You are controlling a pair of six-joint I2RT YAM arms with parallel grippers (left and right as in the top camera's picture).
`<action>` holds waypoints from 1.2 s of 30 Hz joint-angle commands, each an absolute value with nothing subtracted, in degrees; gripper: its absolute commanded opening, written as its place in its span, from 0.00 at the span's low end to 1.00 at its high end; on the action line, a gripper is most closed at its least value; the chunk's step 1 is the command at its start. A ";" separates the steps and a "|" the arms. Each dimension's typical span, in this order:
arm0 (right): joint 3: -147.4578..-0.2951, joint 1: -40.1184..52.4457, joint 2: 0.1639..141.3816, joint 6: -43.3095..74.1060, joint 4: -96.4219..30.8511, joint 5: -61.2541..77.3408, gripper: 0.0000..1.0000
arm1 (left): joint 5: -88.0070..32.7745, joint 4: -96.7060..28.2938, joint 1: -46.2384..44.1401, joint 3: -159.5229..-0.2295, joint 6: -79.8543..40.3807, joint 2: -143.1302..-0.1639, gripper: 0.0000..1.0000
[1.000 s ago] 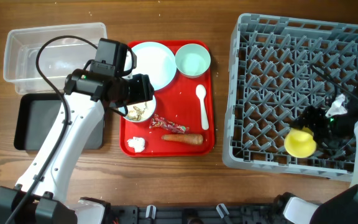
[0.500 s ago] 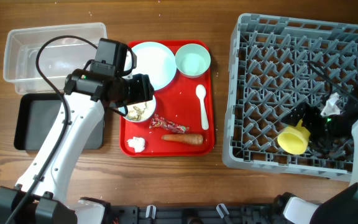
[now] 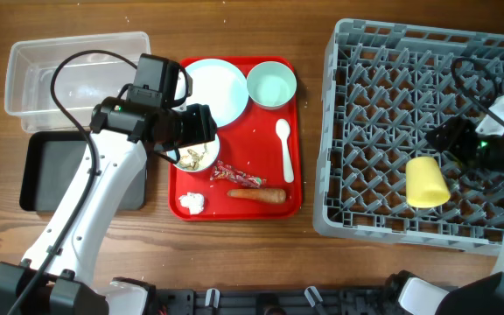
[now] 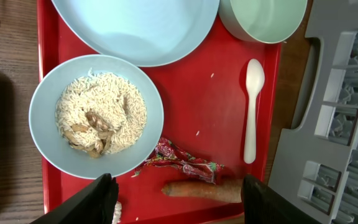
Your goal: Sort waste into correct bins and load items into the dishwasher rack
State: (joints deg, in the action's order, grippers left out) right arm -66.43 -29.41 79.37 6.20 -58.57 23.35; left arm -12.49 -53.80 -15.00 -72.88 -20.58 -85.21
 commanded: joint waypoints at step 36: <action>-63.13 -29.10 79.26 -0.43 -64.97 31.14 0.31 | -13.21 -53.65 -15.18 -73.21 -19.70 -84.47 0.65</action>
